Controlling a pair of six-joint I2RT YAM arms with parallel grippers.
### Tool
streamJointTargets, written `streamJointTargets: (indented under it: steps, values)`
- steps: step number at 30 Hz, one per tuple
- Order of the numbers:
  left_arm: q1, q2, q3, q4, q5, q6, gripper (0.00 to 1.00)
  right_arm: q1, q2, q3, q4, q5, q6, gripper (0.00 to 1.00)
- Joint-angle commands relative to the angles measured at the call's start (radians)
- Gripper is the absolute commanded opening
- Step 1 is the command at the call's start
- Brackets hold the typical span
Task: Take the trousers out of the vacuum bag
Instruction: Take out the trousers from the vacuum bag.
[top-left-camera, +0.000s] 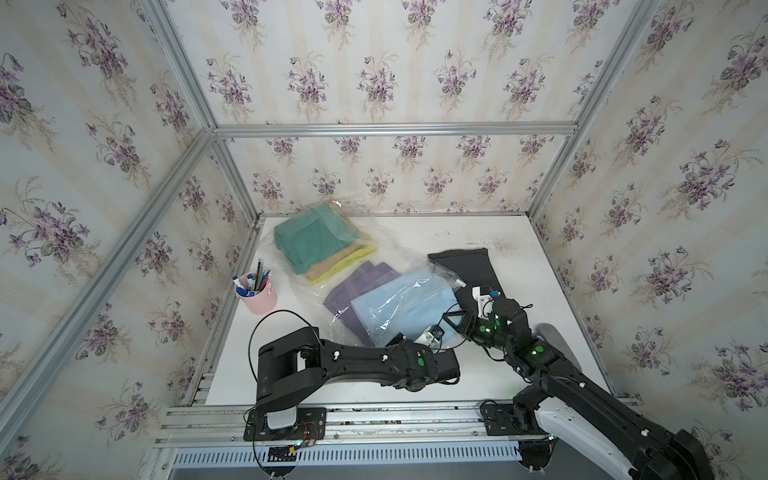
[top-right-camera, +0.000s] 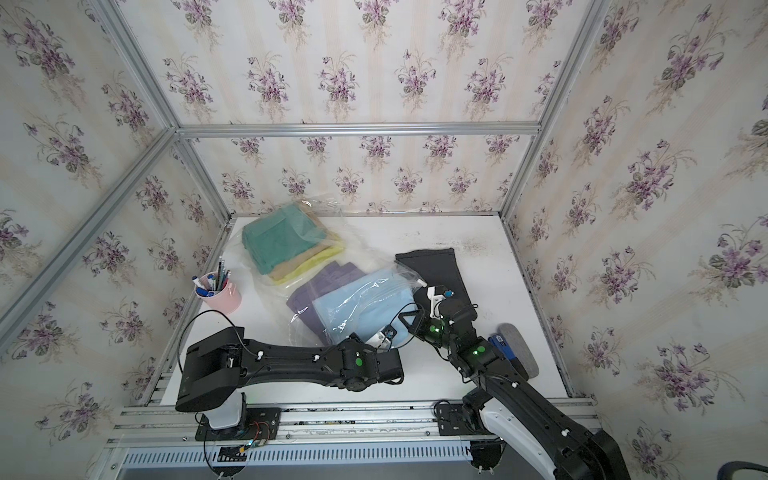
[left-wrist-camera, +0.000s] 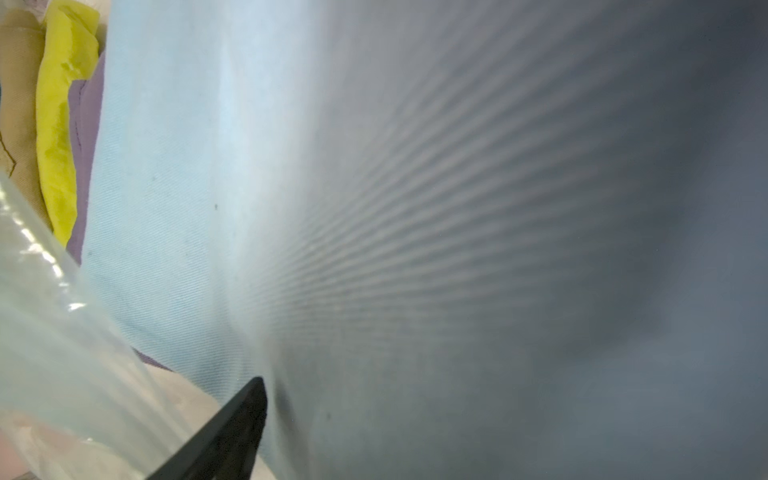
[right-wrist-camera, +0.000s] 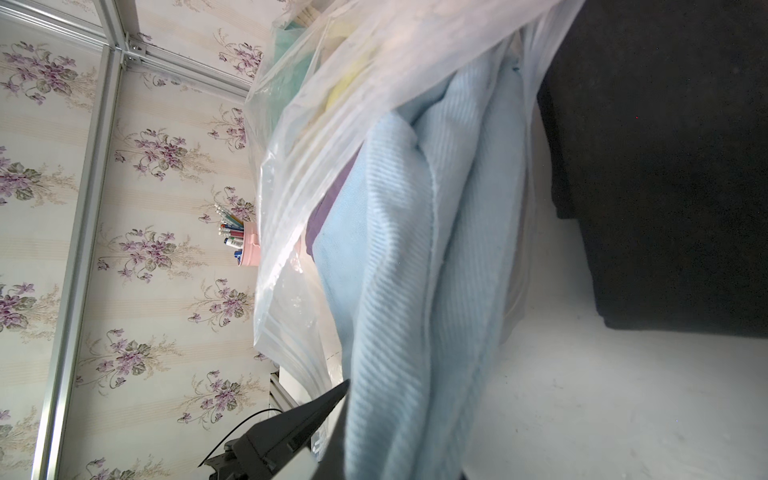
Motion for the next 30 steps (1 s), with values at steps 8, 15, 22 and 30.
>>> streamJointTargets:
  steps: [8, 15, 22, 30]
  values:
    - [0.012, -0.022, -0.016, -0.027, -0.031, -0.027, 0.28, -0.008, -0.007, 0.008, 0.103, -0.029, 0.005, 0.00]
    - [-0.024, -0.159, 0.015, -0.081, -0.087, 0.000, 0.06, -0.009, -0.046, 0.044, 0.133, -0.102, 0.016, 0.00]
    - [-0.058, -0.274, 0.105, -0.199, -0.122, 0.035, 0.03, -0.009, -0.134, 0.155, 0.037, -0.131, 0.006, 0.00]
    - [-0.096, -0.363, 0.283, -0.294, -0.107, 0.149, 0.03, -0.009, -0.200, 0.392, -0.171, -0.122, -0.062, 0.00]
